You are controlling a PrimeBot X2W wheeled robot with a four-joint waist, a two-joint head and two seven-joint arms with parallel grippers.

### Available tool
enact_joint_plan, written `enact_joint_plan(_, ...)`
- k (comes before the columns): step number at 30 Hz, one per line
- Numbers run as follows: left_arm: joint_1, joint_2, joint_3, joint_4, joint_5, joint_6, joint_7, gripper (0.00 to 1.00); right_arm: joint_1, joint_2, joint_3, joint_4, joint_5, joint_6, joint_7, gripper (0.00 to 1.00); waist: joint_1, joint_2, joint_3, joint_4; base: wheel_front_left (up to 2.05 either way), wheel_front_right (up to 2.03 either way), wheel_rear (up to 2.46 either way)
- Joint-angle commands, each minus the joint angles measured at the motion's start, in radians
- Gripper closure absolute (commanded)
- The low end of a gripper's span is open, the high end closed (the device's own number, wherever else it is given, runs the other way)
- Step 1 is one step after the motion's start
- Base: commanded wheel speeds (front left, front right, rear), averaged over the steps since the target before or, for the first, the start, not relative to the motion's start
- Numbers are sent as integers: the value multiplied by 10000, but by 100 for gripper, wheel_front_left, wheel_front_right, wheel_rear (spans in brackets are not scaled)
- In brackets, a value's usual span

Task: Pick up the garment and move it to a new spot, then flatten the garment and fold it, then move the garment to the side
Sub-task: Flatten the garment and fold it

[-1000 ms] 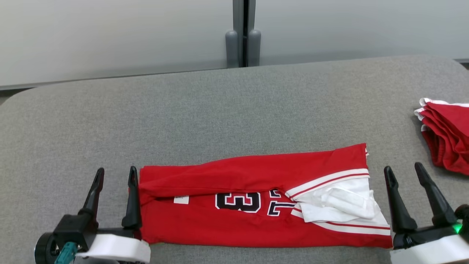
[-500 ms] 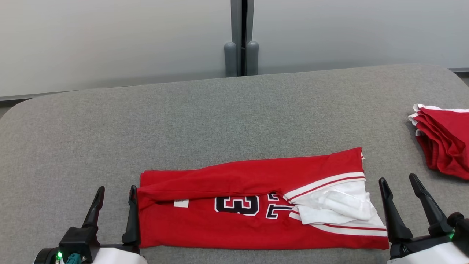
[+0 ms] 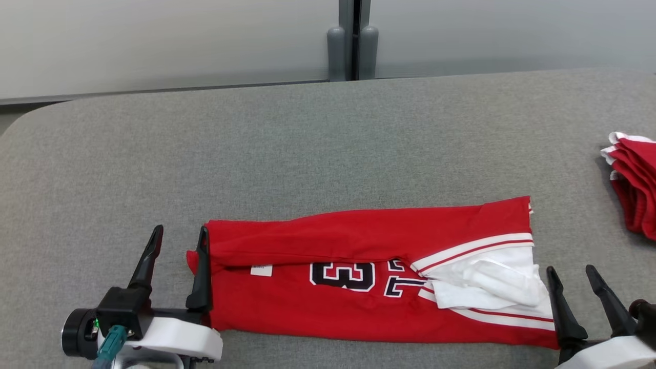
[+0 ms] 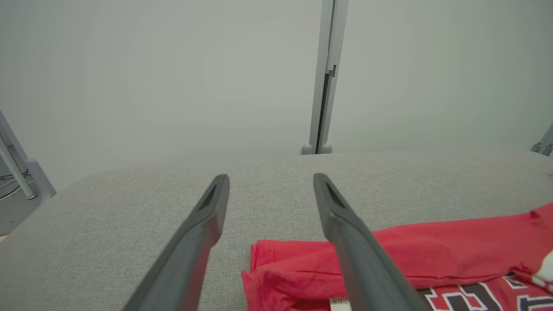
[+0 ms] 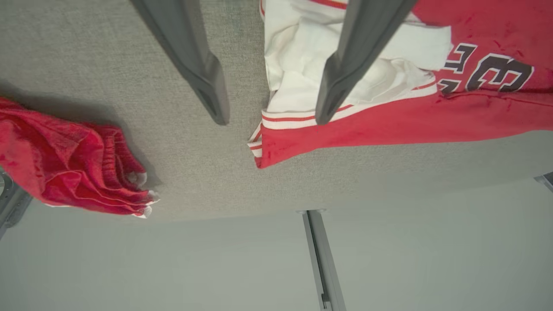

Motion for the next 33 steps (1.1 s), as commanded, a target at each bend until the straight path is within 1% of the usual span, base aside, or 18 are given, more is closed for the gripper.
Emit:
enact_joint_plan(1, -284, -24, -26, 94, 75, -92, -51, 0, -275, -21, 74, 493, 100, 0, -66, 0, 0, -1, 386, 279, 0, 0, 0)
enact_joint_plan(7, -747, -254, -40, 391, 107, -258, -181, 0, -1123, 4, 523, 2661, 618, 0, -152, 0, 0, -1, 853, 523, 0, 0, 0)
enact_joint_plan(8, -747, -254, -40, 391, 107, -258, -181, 0, -1123, 4, 523, 2661, 618, 0, -152, 0, 0, -1, 853, 523, 0, 0, 0)
enact_joint_plan(9, -780, -291, -32, 425, 118, -265, -190, 0, -1263, 37, 612, 2945, 758, 0, -170, 0, 0, -1, 882, 542, 0, 0, 0)
enact_joint_plan(11, -834, -349, -27, 500, 125, -303, -216, 0, -1401, 29, 919, 3610, 969, 0, 109, 0, 0, -1, 937, 578, 0, 0, 0)
enact_joint_plan(13, -875, -387, -1, 540, 130, -331, -225, 0, -1418, 205, 1293, 4106, 1448, 1, 503, 0, 0, -1, 959, 585, 0, 0, 0)
enact_joint_plan(14, -879, -393, 29, 559, 141, -331, -236, 0, -1402, 134, 1581, 4319, 1472, 12, 789, 50, 0, -1, 964, 571, 0, 0, 0)
enact_joint_plan(16, -900, -414, 60, 546, 166, -374, -257, 0, -1399, 161, 1990, 4537, 1756, 24, 1060, 100, 0, -1, 968, 545, 0, 0, 0)
enact_joint_plan(17, -907, -410, 83, 547, 191, -396, -254, 0, -1398, 118, 2128, 4605, 1836, 24, 1121, 100, 0, -1, 974, 534, 0, 0, 0)
enact_joint_plan(19, -917, -413, 134, 559, 204, -423, -261, 0, -1451, -15, 2185, 4568, 1975, -5, 880, 100, 0, -1, 959, 500, 0, 0, 0)
enact_joint_plan(20, -899, -434, 172, 546, 231, -420, -269, 0, -1552, -148, 2091, 4391, 2053, -9, 508, 100, 0, -1, 952, 455, 0, 0, 0)
enact_joint_plan(21, -883, -445, 187, 535, 245, -431, -273, 0, -1582, -215, 2029, 4338, 2090, -12, 369, 100, 0, -1, 941, 435, 0, 0, 0)
enact_joint_plan(26, -804, -484, 267, 497, 294, -476, -282, 0, -1703, -727, 1468, 4090, 2081, -38, -300, 100, 0, -1, 909, 359, 0, 0, 0)
enact_joint_plan(33, -656, -549, 380, 449, 344, -537, -279, 0, -1553, -1387, 639, 4086, 2056, -12, -594, 100, 0, -1, 803, 306, 0, 0, 0)
